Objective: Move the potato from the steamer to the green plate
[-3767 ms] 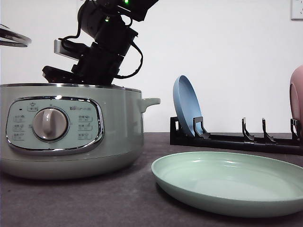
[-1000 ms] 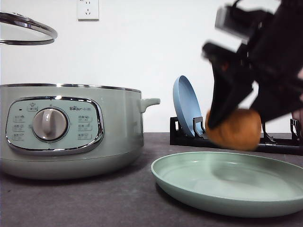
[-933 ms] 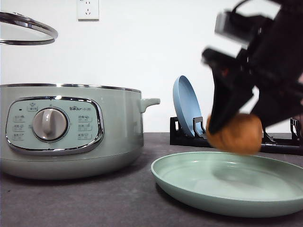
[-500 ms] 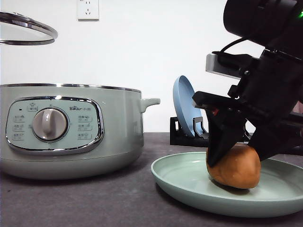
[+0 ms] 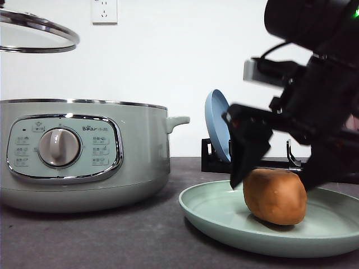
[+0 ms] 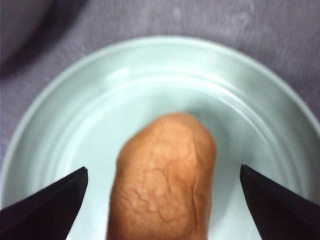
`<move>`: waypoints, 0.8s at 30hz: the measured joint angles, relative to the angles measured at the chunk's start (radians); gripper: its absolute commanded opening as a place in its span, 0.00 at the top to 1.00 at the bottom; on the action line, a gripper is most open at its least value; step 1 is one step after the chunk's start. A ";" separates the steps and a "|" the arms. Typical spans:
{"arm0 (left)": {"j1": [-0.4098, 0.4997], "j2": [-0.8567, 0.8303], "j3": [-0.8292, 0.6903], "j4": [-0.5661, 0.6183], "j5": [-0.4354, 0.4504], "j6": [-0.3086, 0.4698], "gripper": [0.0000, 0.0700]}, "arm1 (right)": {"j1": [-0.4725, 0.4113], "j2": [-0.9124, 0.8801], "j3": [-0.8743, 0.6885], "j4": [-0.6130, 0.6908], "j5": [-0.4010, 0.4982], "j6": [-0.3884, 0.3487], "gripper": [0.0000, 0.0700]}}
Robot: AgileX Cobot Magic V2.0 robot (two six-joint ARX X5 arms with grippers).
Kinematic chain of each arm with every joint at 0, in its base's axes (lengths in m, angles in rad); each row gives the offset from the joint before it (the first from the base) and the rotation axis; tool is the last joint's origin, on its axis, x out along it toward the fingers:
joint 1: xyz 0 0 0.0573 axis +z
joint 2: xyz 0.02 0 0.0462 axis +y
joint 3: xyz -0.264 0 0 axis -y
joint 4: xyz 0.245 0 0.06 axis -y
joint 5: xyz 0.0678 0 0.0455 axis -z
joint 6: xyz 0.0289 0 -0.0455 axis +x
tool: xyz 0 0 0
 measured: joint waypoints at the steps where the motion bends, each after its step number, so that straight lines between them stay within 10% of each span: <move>1: -0.009 0.000 0.000 0.000 0.000 0.000 1.00 | 0.000 -0.013 0.009 -0.008 0.001 -0.002 0.10; 24: -0.234 0.143 0.000 0.107 0.016 -0.011 1.00 | -0.003 -0.362 0.155 -0.160 0.061 -0.087 0.10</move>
